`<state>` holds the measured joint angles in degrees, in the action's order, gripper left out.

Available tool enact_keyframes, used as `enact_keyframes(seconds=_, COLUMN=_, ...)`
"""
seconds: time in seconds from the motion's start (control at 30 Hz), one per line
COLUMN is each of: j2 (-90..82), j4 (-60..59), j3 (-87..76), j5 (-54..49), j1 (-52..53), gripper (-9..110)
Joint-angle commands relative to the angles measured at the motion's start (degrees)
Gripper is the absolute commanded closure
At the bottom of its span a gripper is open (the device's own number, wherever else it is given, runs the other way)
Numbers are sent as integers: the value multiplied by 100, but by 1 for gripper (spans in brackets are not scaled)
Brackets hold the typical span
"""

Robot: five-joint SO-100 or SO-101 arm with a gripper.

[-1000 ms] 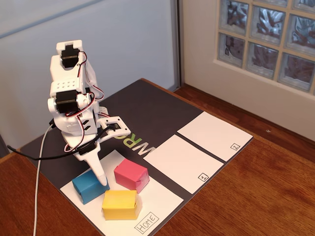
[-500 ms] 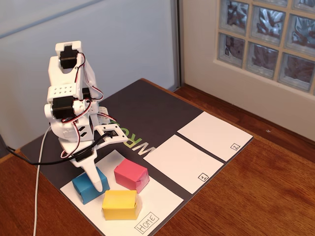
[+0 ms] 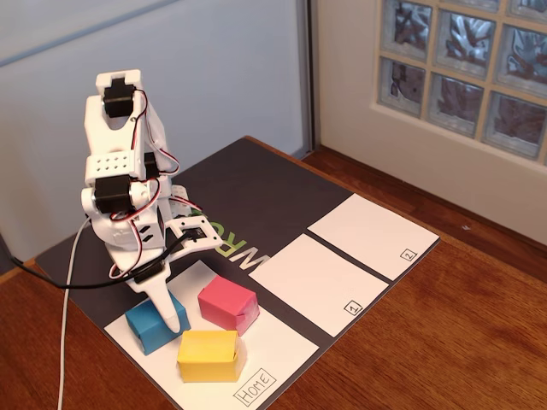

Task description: Move box blue to zone 1

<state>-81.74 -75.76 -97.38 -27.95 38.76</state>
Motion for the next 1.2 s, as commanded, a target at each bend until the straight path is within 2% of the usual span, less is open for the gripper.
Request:
enact_keyframes(seconds=0.0, j2=-149, j4=229, j3=-44, j5=70, j1=18, gripper=51)
enact_keyframes(seconds=0.4, j2=299, j4=606, j3=-114, j5=185, j1=79, gripper=50)
enact_keyframes(seconds=1.03, j2=606, j4=677, j3=-123, j5=167, j1=9, gripper=56)
enact_keyframes(seconds=1.17, j2=633, j4=677, j3=-114, j5=123, j1=-18, gripper=63)
